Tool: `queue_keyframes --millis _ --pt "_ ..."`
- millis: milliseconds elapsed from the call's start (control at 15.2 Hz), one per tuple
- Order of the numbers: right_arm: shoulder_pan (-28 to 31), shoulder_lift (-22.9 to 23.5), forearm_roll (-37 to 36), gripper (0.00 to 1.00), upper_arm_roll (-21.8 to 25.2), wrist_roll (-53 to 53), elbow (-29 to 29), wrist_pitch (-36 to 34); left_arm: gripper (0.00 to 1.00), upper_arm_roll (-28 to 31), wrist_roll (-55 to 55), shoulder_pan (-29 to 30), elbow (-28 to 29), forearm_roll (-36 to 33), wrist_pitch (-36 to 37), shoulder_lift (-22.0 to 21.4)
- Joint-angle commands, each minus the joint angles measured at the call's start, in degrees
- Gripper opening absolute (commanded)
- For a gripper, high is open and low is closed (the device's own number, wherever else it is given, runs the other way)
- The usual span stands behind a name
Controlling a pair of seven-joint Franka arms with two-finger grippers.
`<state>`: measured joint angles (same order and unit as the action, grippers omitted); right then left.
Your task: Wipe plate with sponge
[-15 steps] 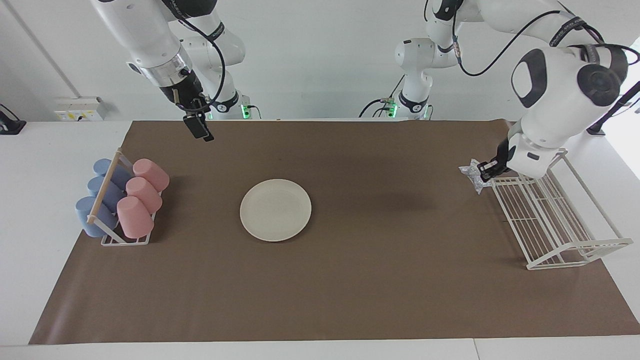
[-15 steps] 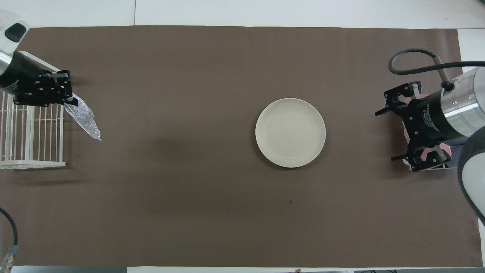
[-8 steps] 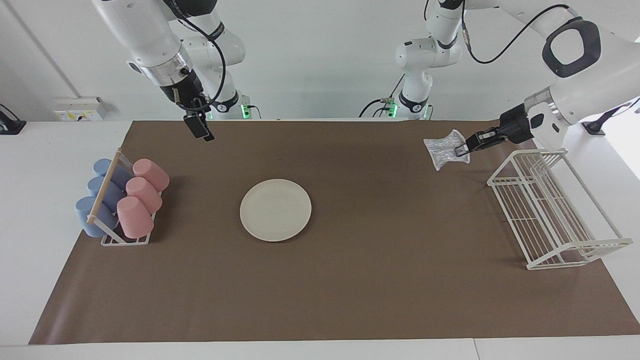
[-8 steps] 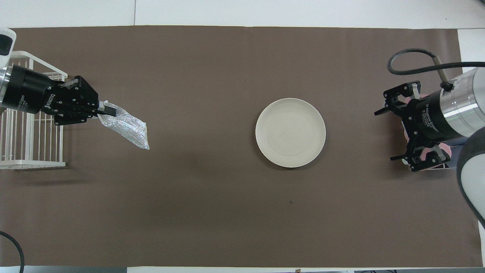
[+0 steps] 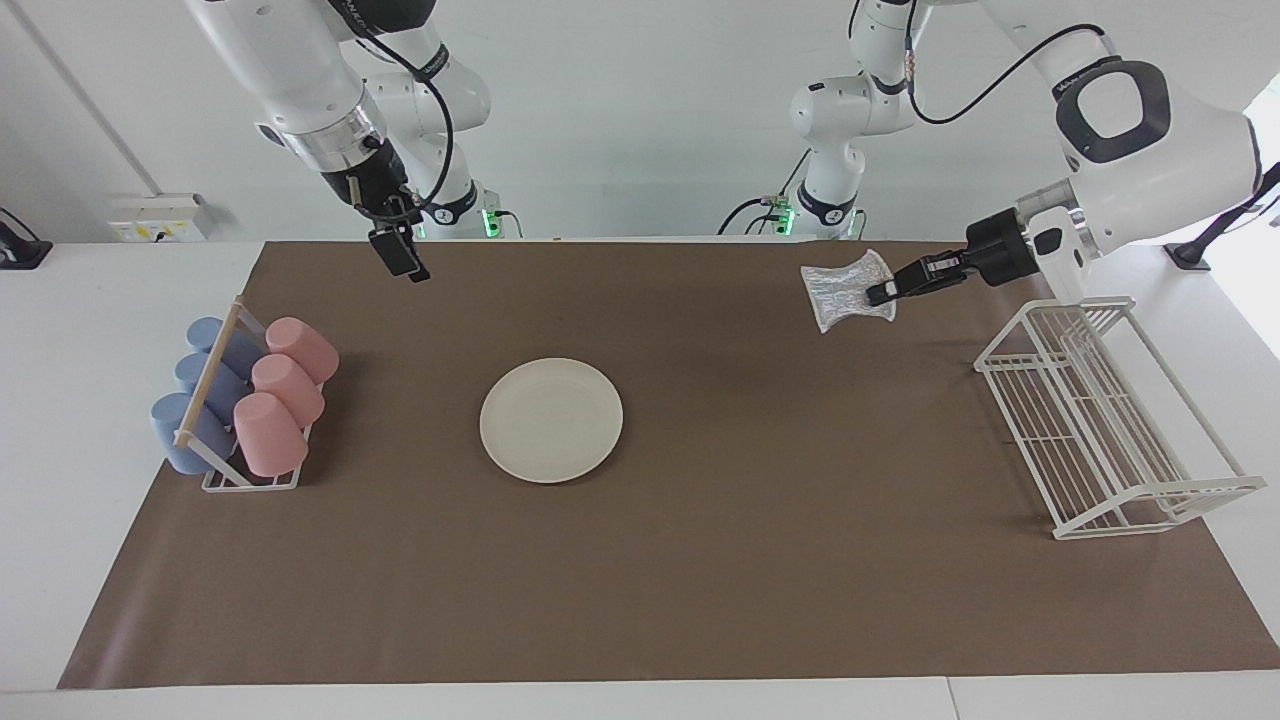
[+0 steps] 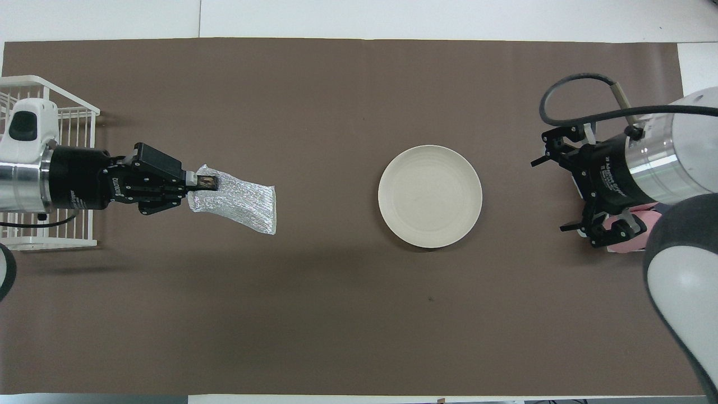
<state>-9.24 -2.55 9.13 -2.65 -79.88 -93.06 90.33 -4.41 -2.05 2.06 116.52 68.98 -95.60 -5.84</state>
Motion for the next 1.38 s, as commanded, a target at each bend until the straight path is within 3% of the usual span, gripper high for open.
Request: queue_keyframes --millis 0,198,396,593,725,923,1319 --pt "-3.1 -0.7 0.1 1.0 -0.5 0.2 -1.6 2.6 0.0 0.3 8.8 -4.6 13.5 8.1 -7.1 -9.5" --pt "-5.8 -0.5 0.0 1.0 -0.5 -2.7 -1.4 2.2 0.0 0.3 16.9 -11.6 23.5 18.5 -15.3 -16.6" --pt "-10.8 0.2 0.6 1.0 -0.5 -10.9 -0.6 -0.1 0.0 0.3 23.1 -18.7 27.1 25.1 -20.0 -19.3" --pt "-12.8 1.0 3.7 1.0 -1.3 -18.1 -0.2 -0.7 0.0 0.2 31.3 -22.1 31.5 30.0 -21.1 -21.8" --pt "-16.7 1.9 3.8 1.0 -1.3 -23.1 1.0 -1.7 0.0 0.2 35.8 -23.0 32.9 31.6 -21.1 -22.2" --pt "-17.0 1.6 5.4 1.0 -1.5 -24.8 1.0 -3.8 0.0 0.2 37.5 -26.5 33.2 35.9 -23.6 -22.1" --pt "-21.3 1.0 4.3 1.0 -1.6 -38.0 -0.5 0.0 0.0 0.4 38.3 -28.4 33.2 36.8 -24.9 -22.0"
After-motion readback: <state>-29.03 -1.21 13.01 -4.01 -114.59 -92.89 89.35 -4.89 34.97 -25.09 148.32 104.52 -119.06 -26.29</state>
